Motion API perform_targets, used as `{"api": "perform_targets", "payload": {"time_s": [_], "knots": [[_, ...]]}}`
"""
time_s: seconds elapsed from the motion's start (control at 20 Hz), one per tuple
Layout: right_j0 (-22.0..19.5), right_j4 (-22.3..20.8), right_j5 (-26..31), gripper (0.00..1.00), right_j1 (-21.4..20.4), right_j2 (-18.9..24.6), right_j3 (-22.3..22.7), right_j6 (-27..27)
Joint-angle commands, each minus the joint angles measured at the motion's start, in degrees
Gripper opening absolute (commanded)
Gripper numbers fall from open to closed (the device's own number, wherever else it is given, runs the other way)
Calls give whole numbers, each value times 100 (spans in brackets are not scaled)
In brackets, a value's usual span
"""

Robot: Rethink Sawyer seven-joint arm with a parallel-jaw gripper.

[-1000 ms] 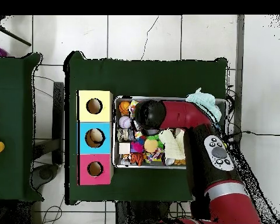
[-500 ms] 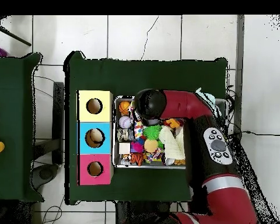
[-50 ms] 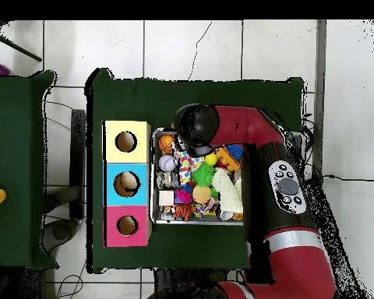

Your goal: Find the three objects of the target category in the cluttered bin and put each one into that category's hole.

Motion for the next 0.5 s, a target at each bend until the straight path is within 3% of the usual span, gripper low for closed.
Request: {"api": "perform_targets", "payload": {"time_s": [0.05, 0.5], "knots": [[-28, -33, 514, 100, 396, 153, -344, -28], [-224, -59, 456, 100, 733, 242, -547, -375]]}}
